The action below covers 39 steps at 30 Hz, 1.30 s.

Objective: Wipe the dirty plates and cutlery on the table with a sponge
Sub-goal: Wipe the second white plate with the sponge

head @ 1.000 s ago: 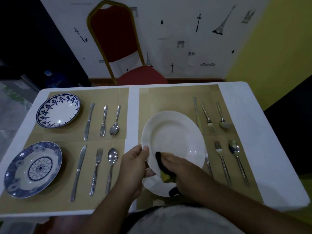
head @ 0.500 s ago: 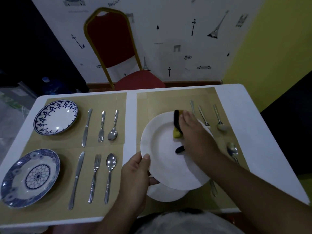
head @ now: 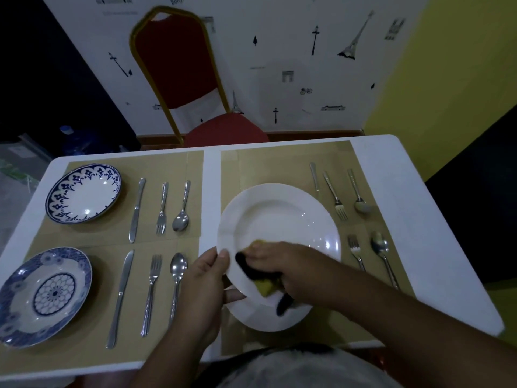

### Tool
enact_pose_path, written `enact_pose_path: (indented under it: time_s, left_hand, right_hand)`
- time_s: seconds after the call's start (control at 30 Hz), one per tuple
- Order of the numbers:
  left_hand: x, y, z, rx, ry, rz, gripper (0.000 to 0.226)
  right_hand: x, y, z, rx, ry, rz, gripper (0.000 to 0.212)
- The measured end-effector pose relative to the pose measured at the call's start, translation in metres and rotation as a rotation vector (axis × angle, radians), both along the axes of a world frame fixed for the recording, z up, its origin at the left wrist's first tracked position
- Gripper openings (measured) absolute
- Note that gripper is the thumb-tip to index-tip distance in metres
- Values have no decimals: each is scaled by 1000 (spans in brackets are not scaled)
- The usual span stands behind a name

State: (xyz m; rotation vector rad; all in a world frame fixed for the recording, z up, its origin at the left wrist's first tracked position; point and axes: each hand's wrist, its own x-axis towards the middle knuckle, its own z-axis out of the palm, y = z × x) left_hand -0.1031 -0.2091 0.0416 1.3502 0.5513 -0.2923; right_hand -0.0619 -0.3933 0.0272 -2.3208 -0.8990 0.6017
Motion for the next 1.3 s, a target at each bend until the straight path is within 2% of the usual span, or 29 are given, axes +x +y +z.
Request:
enact_pose_path:
  time_s: [0.1, 0.2, 0.27, 0.33, 0.4, 0.43, 0.5, 0.57, 0.63, 0.73, 0.8, 0.87, 0.97, 1.03, 1.13, 1.3]
  left_hand:
    - [-1, 7, -5, -6, 51, 21, 25]
    - [-4, 7, -7, -6, 62, -8, 26]
    - [-4, 5, -5, 5, 41, -46, 27]
    - [-4, 3, -4, 14, 28, -63, 27]
    - [-5, 1, -3, 15, 15, -36, 26]
    - [-6, -1, -2, 11, 6, -9, 26]
    - [-5, -2, -1, 3, -15, 52, 26]
    - [-3, -3, -1, 14, -35, 100, 26]
    - [-1, -3, -4, 51, -37, 126, 26]
    - [-1, -4, -10, 93, -28, 133, 25]
    - [-1, -4, -13, 95, -20, 124, 24]
    - [-2, -5, -14, 84, -14, 97, 23]
    - [-4, -8, -13, 49, -7, 28, 23]
    - [-5, -9, -11, 18, -14, -10, 24]
    - [-2, -5, -13, 12, -1, 17, 24]
    - [0, 14, -20, 61, 14, 100, 25]
  right_hand:
    - [-11, -17, 0, -40, 75, 40, 71]
    - [-20, -10, -1, -29, 65, 5, 68]
    - [-19, 5, 2, 5, 18, -17, 76]
    - [-5, 10, 7, -28, -22, -88, 98]
    - [18, 5, 11, -115, -111, -182, 113]
    - [29, -1, 7, -210, -184, -223, 113]
    - [40, -14, -4, -401, -336, -295, 98]
    - [32, -21, -12, -417, -343, -382, 65]
    - [14, -22, -14, -396, -278, -470, 42]
    - [-12, -12, -16, -351, -4, -488, 23]
    - [-29, 3, -18, -205, 173, -396, 37]
    - [-37, 15, -24, -94, 162, -330, 60]
    - [-33, 25, -17, 195, 177, -407, 62]
    - [-28, 29, -12, 292, 152, -455, 63]
    - [-27, 24, -10, 266, 88, -311, 66]
    - [-17, -19, -7, -141, 114, -50, 82]
